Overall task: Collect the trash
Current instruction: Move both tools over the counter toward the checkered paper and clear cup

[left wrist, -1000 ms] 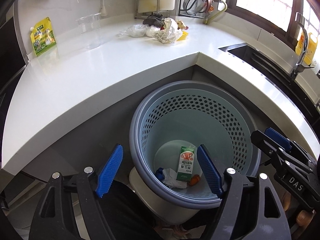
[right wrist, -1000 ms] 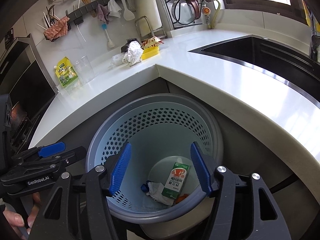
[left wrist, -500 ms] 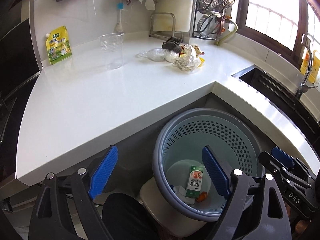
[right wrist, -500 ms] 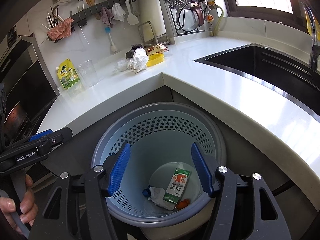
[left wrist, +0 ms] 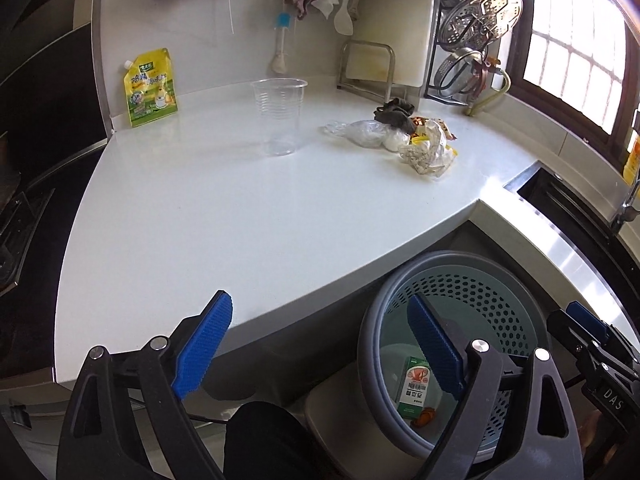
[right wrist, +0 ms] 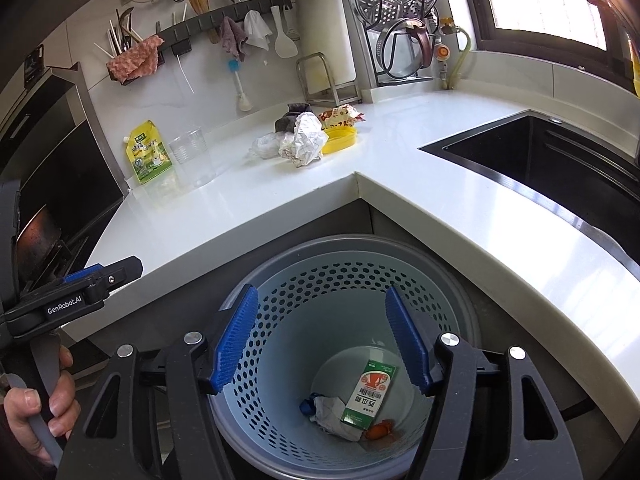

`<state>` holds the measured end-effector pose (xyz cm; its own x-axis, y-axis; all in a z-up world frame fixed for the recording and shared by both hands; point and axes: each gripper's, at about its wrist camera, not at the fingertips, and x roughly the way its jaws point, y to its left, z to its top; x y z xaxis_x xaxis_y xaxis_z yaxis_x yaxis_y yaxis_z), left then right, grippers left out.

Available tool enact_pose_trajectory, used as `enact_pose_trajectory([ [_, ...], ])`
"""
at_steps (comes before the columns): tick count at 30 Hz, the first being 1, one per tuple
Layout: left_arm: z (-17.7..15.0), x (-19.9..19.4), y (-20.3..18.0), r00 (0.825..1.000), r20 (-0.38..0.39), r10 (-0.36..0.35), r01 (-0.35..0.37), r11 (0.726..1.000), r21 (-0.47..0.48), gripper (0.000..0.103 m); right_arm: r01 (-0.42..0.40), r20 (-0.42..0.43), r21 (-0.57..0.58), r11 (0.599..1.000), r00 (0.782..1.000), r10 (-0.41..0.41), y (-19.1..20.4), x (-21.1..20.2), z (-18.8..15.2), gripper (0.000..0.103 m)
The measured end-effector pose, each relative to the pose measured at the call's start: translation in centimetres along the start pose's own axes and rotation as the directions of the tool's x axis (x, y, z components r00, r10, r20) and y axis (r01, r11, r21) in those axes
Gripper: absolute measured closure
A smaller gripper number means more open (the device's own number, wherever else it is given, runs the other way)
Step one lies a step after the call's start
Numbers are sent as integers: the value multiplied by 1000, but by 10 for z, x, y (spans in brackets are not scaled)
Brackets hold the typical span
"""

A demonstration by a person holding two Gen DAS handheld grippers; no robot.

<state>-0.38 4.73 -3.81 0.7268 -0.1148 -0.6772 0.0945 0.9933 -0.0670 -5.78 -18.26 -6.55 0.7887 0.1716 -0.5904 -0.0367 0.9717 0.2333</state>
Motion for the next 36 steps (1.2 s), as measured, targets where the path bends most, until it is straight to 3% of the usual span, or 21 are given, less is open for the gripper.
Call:
enact_pose_trajectory([
  [16, 36, 26, 24, 1000, 25, 19, -18, 999, -30, 12, -19, 9, -28, 999, 1000, 19, 11, 35, 32, 38],
  [36, 122, 93, 41, 997, 42, 63, -60, 996, -68, 11, -17, 42, -48, 999, 999, 19, 17, 108, 109, 38],
])
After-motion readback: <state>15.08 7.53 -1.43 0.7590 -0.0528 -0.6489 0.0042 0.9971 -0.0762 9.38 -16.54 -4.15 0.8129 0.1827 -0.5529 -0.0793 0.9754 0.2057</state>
